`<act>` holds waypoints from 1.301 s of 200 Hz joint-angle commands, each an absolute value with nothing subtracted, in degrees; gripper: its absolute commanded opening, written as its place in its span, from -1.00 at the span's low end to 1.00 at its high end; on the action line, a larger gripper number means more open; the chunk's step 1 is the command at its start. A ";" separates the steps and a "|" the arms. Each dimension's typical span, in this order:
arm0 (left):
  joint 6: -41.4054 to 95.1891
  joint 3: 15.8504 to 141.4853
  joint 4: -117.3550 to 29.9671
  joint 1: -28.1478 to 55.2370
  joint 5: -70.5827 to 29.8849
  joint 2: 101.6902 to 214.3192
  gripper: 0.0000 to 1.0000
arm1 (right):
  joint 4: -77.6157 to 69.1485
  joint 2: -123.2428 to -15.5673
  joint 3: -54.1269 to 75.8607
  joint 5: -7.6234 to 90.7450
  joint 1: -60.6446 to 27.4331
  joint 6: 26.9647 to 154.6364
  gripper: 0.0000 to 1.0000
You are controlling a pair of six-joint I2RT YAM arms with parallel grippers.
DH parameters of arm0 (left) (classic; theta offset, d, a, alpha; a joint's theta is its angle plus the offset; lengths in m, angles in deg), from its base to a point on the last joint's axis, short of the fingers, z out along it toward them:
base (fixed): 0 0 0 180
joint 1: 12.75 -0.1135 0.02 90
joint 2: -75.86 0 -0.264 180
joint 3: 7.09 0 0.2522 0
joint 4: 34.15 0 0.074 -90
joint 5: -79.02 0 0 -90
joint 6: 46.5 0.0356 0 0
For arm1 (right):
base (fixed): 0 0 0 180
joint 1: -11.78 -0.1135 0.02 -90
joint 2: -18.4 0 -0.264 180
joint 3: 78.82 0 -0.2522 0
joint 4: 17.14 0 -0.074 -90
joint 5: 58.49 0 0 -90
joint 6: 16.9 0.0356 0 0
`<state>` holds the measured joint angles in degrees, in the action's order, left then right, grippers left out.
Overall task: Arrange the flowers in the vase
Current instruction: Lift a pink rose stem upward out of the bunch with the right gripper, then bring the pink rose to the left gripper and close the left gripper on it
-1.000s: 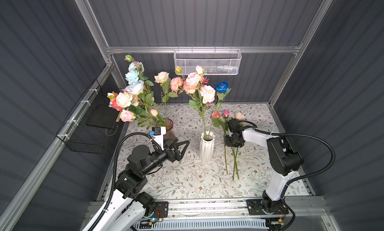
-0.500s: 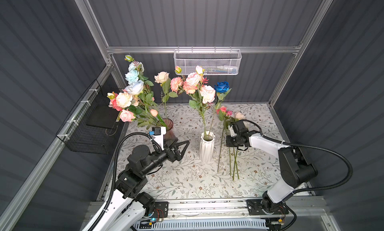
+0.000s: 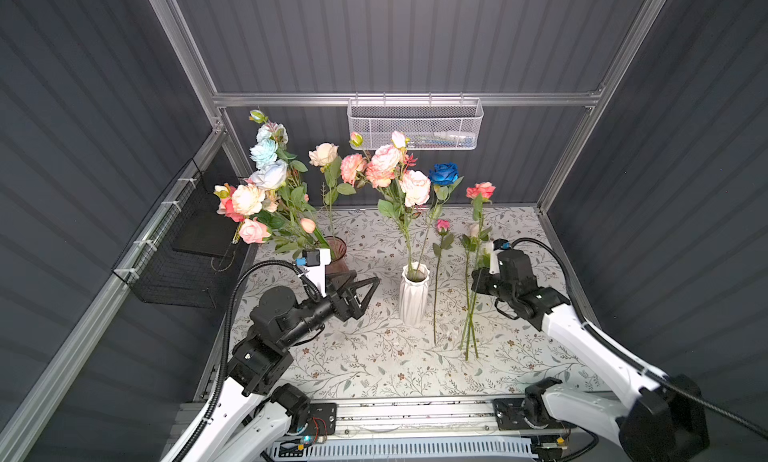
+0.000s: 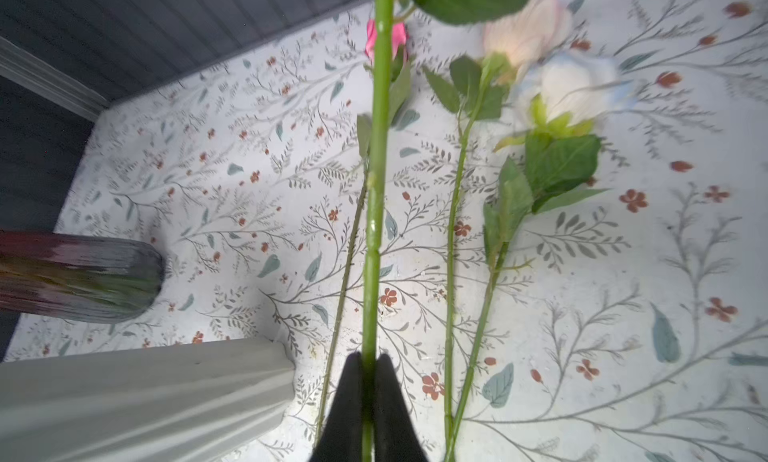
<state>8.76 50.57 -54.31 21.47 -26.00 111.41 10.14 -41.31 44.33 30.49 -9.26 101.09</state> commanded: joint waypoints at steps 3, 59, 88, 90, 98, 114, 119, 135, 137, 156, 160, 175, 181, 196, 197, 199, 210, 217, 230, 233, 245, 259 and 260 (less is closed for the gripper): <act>9.60 53.07 -53.54 21.97 -27.58 111.37 0.99 | 10.36 -31.09 45.56 28.00 -9.12 103.33 -1.00; 12.85 58.64 -52.35 21.94 -34.01 113.61 1.00 | 6.85 -14.56 42.57 40.05 -10.45 103.97 -1.00; 14.30 62.67 -50.60 21.97 -39.82 116.31 0.99 | 5.79 -14.18 37.35 45.07 -17.77 102.09 -1.00; 14.45 63.01 -50.50 21.97 -40.27 116.47 0.99 | 5.90 -14.40 36.85 45.18 -18.46 101.77 -1.00; 14.81 64.18 -49.91 21.97 -41.67 117.25 0.99 | 6.74 -15.58 34.58 45.20 -21.88 100.56 -1.00; 15.19 66.50 -48.42 21.97 -44.85 119.03 0.98 | 8.37 -18.83 30.74 44.83 -28.51 98.18 -1.00; 15.28 67.24 -47.99 21.97 -45.84 119.75 0.98 | 8.54 -19.89 29.79 44.58 -30.77 97.51 -1.00; 15.21 69.76 -47.09 21.97 -49.02 122.11 0.92 | 9.13 -23.53 26.88 42.54 -37.33 95.74 -1.00; 15.20 70.03 -46.89 21.97 -49.47 122.40 0.91 | 9.15 -23.97 26.63 42.33 -37.99 95.53 -1.00; 13.97 71.87 -44.87 21.97 -52.81 124.88 0.86 | 9.45 -28.68 23.32 39.96 -44.21 93.87 -1.00; 13.64 72.07 -44.30 21.93 -53.40 125.38 0.83 | 9.40 -29.63 22.68 39.67 -45.25 93.58 -1.00; 12.92 72.74 -43.14 21.97 -54.87 126.60 0.71 | 9.60 -33.26 20.19 38.67 -48.77 92.68 -1.00; 12.83 72.89 -42.69 21.97 -55.50 127.03 0.63 | 9.69 -34.59 19.25 38.48 -49.79 92.38 -1.00; 12.65 73.21 -42.54 21.97 -55.89 127.69 0.49 | 9.79 -37.35 17.41 38.30 -51.62 91.87 -1.00; 12.65 73.21 -42.59 21.97 -55.93 127.75 0.49 | 9.79 -37.47 17.30 38.29 -51.69 91.85 -1.00; 12.58 73.27 -42.63 21.97 -55.94 127.93 0.48 | 9.80 -37.74 17.13 38.21 -51.86 91.83 -1.00; 13.18 73.54 -43.44 21.97 -55.98 128.26 0.40 | 9.94 -39.21 16.15 38.45 -52.42 91.69 -1.00; 13.56 73.80 -44.15 21.97 -55.80 128.38 0.37 | 10.26 -39.93 15.57 38.60 -52.70 91.50 -1.00; 14.56 74.14 -45.68 21.97 -55.09 128.51 0.25 | 11.05 -41.14 14.50 38.95 -52.99 91.22 -1.00; 14.81 74.19 -46.10 21.97 -54.96 128.51 0.22 | 11.18 -41.37 14.31 39.04 -53.02 91.09 -1.00; 15.51 74.52 -47.00 21.97 -54.28 128.51 0.03 | 11.91 -42.09 13.68 39.34 -53.25 90.90 -1.00; 15.96 74.56 -47.05 21.95 -53.83 128.25 -0.20 | 12.87 -42.82 13.11 39.68 -53.34 90.71 -1.00; 15.93 74.58 -47.09 21.96 -53.80 128.25 -0.22 | 12.92 -42.88 13.04 39.68 -53.34 90.69 -1.00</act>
